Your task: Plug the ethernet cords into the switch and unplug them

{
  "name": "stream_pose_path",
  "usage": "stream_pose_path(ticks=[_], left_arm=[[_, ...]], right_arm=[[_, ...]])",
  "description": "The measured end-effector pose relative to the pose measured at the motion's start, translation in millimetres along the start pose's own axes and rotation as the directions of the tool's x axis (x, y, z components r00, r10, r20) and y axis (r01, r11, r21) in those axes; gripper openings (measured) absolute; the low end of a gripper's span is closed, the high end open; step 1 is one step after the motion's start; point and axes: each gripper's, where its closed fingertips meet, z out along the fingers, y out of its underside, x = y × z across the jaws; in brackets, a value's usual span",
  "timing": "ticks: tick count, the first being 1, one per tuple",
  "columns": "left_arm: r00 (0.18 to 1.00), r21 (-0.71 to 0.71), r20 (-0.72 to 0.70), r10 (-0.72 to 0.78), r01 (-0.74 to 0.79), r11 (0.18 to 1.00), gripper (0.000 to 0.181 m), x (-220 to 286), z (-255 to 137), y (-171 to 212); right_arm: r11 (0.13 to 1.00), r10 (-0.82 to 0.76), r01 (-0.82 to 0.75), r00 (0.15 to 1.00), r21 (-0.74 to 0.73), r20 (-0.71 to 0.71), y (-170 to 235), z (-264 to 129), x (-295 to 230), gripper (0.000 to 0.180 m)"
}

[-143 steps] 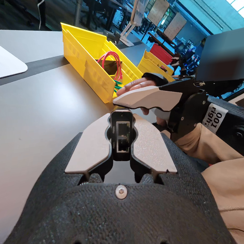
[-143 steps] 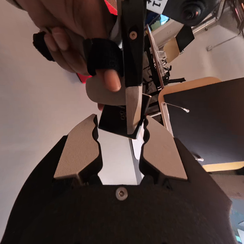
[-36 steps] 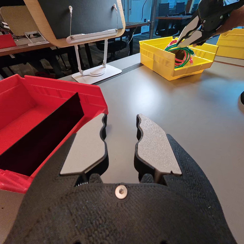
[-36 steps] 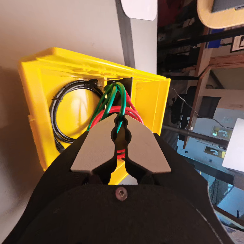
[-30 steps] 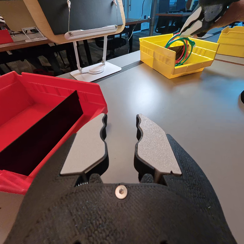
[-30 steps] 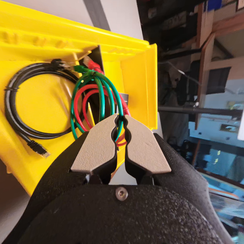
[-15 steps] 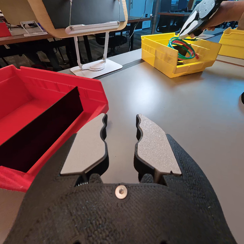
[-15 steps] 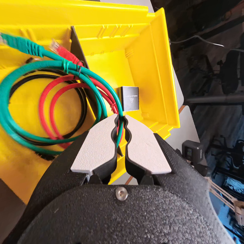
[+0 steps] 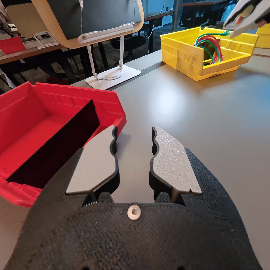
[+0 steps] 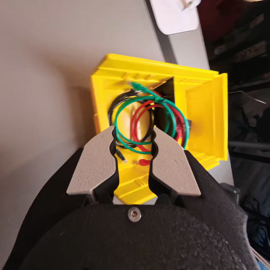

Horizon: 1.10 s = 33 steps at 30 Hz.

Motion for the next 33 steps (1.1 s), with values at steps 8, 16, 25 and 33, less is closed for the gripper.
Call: stream_pose_path(ticks=[8, 16, 25, 33], left_arm=[[0.969, -0.275, 0.041, 0.244, -0.224, 0.935, 0.056, -26, 16, 20], [0.915, -0.685, -0.093, 0.394, -0.346, 0.641, 0.065, -77, 45, 91], [0.811, -0.607, -0.19, 0.553, -0.54, 0.583, 0.03, -74, 68, 93], [0.728, -0.453, -0.33, 0.601, -0.681, 0.576, 0.031, -20, 108, 73]], right_arm=[[0.96, -0.111, 0.137, 0.987, -0.246, 0.119, 40, 52, -57, 0.051], [0.931, -0.247, 0.267, 0.963, -0.247, 0.108, 23, 74, -69, 0.03], [0.916, -0.367, 0.381, 0.922, -0.125, 0.119, -16, 53, -140, 0.031], [0.883, -0.466, 0.468, 0.883, -0.026, 0.062, -64, 43, -189, 0.034]])
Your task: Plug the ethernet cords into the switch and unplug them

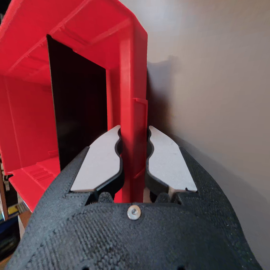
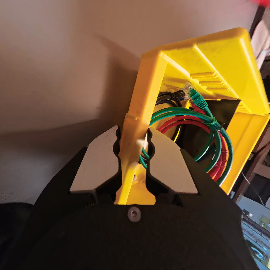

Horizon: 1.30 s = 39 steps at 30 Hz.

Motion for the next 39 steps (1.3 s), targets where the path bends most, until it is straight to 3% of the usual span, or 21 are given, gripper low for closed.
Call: stream_pose_path(ticks=[3, 5, 7, 10, 12, 15, 20, 23, 25, 27, 29, 34, 39], left_arm=[[0.998, 0.056, -0.019, 0.053, -0.052, 0.997, 0.031, 10, 4, -28], [0.996, 0.089, -0.03, 0.088, -0.085, 0.992, 0.031, 17, 5, -41], [0.994, 0.128, -0.039, 0.1, -0.094, 0.987, 0.032, 24, 3, -51], [0.999, 0.199, -0.025, 0.045, -0.039, 0.979, 0.037, 28, -8, -63], [0.998, 0.314, -0.037, -0.054, 0.063, 0.947, 0.042, 30, -30, -86], [0.951, 0.479, -0.2, -0.236, 0.305, 0.823, 0.042, 48, -64, -134], [0.767, 0.465, -0.381, -0.517, 0.642, 0.61, 0.05, 67, -50, -190], [0.591, 0.398, -0.442, -0.675, 0.803, 0.443, 0.047, 65, -23, -207], [0.553, 0.401, -0.442, -0.706, 0.826, 0.396, 0.038, 64, -10, -218], [0.562, 0.449, -0.365, -0.743, 0.805, 0.388, 0.036, 59, 0, -220], [0.559, 0.465, -0.324, -0.763, 0.797, 0.386, 0.028, 54, 2, -223], [0.617, 0.477, -0.242, -0.749, 0.748, 0.461, 0.023, 57, -1, -229], [0.676, 0.557, -0.189, -0.712, 0.671, 0.49, 0.022, 50, -30, -238]], right_arm=[[0.972, 0.139, -0.128, 0.989, 0.195, -0.049, -35, -27, 10, 0.035], [0.908, 0.29, -0.253, 0.955, 0.332, -0.066, -45, -56, 25, 0.036], [0.839, 0.443, -0.366, 0.889, 0.402, -0.115, -29, -79, 40, 0.038], [0.72, 0.66, -0.523, 0.719, 0.457, -0.217, 23, -103, 53, 0.042], [0.598, 0.79, -0.645, 0.576, 0.476, -0.212, 60, -105, 46, 0.048], [0.425, 0.902, -0.768, 0.403, 0.479, -0.156, 95, -93, 26, 0.059], [0.221, 0.966, -0.855, 0.259, 0.469, 0.016, 88, -55, 21, 0.063], [0.189, 0.977, -0.862, 0.215, 0.47, 0.003, 91, -41, 29, 0.062], [0.168, 0.982, -0.852, 0.188, 0.495, -0.01, 96, -43, 33, 0.05], [0.121, 0.99, -0.841, 0.138, 0.527, -0.007, 104, -47, 35, 0.03], [0.085, 0.995, -0.836, 0.102, 0.542, 0.001, 111, -49, 38, 0.024], [0.128, 0.992, -0.826, 0.101, 0.549, -0.079, 120, -57, 38, 0.018], [0.205, 0.978, -0.751, 0.137, 0.628, -0.156, 110, -93, 45, 0.016]])
